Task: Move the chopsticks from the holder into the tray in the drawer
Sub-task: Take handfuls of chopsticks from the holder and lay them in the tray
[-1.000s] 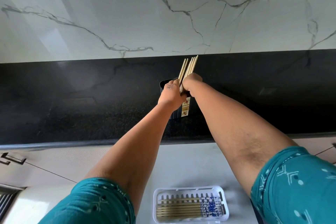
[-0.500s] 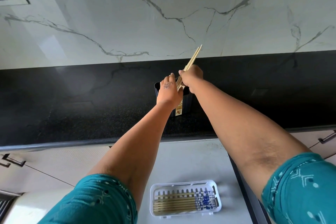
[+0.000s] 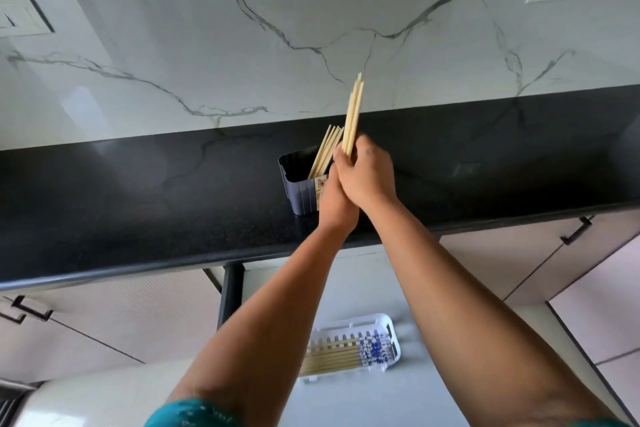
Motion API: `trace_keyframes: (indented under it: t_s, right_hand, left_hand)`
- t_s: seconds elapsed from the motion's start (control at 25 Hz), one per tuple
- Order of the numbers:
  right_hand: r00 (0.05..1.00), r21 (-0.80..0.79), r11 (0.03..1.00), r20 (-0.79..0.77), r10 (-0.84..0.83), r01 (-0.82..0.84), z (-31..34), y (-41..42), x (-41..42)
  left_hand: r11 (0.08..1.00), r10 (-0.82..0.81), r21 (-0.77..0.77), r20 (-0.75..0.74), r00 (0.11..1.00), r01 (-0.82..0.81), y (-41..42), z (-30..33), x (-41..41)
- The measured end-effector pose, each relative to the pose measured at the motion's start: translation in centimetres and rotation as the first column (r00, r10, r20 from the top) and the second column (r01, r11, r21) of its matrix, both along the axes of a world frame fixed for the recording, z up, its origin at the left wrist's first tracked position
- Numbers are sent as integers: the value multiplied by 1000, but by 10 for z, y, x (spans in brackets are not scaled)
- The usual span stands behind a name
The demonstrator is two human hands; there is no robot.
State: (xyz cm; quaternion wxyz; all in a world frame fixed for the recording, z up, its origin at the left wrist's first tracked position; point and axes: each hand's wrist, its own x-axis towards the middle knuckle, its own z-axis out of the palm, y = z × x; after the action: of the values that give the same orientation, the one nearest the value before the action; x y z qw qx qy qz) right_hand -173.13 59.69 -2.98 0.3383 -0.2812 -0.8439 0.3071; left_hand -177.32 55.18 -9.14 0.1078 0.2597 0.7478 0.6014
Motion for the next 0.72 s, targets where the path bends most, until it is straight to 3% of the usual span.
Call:
trace_keyframes:
  t_s: [0.12,0.24,0.28,0.32,0.4,0.44,0.52,0.64,0.72]
  right_hand:
    - [962,-332,939,215,168,-90,-63,-15,28]
    - [935,-547,831,234,266,-99,-116,-26,54]
    - [940,-603,792,204,273,-99,-130,-30,61]
    - [953,-654,750,152,262,-101,-142,-34,65]
    - [981,-689,717,49,187,-102,-158,-43,70]
    - [988,-680,726,17,152,-100,-164,-48,71]
    - [990,-687,718,-17,141,-114,-177,-61,72]
    - [972,-667,732,48,230,-140,-197,-80,76]
    - [955,-596,793,144,258,-124,-206,-80,78]
  left_hand:
    - [994,-106,-7,211,972,110,-21,-53,41]
    - [975,-148,-87,432,890,205,-50,-101,65]
    - [968,-142,-98,550,823,232,-62,-114,67]
    - [968,-135,-60,695,707,243,-74,-125,68]
    - [987,-147,109,909,390,118,-98,-143,70]
    - [984,-171,180,949,266,-8,-106,-150,71]
    - [927,-247,269,963,111,-262,-111,-160,75]
    - [873,-289,277,957,32,-401,-103,-160,74]
    - [939,-132,154,987,92,-309,-99,-162,70]
